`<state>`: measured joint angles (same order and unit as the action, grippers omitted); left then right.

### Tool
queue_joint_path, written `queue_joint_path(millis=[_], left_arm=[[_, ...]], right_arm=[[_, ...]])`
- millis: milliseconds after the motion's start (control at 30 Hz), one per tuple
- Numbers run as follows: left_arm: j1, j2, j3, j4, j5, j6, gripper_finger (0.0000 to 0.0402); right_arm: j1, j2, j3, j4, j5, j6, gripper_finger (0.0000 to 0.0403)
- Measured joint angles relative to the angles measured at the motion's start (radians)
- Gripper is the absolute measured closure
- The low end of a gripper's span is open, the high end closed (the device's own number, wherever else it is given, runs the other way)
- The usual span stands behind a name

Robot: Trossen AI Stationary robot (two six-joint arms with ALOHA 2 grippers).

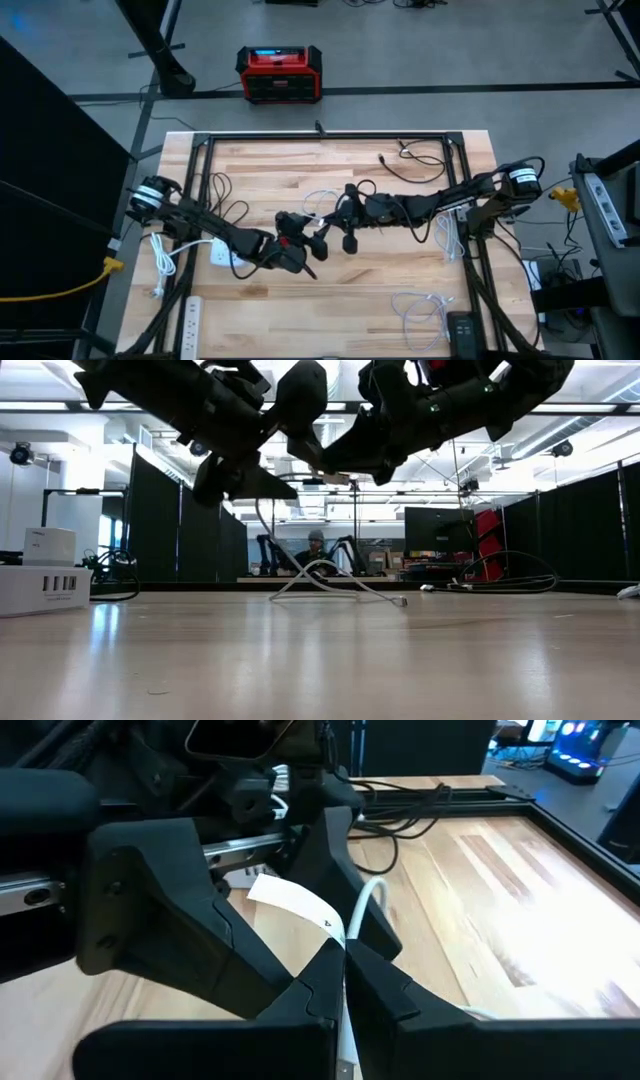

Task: Insert USB
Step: Insert the white charger cable into the top white outlet extension

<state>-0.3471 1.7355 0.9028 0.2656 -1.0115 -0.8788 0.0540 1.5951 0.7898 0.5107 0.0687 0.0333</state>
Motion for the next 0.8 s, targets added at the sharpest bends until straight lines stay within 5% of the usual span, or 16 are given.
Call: queue_joint_path(millis=[667, 800], left_arm=[[-0.004, -0.026, -0.002, -0.025, 0.037, 0.085, 0.0129], [-0.004, -0.027, 0.0, -0.054, 0.039, 0.084, 0.016]], right_arm=[[-0.001, 0.002, 0.0, -0.026, -0.073, 0.019, 0.0403], [-0.001, 0.002, 0.0, -0.026, -0.072, 0.019, 0.0403]])
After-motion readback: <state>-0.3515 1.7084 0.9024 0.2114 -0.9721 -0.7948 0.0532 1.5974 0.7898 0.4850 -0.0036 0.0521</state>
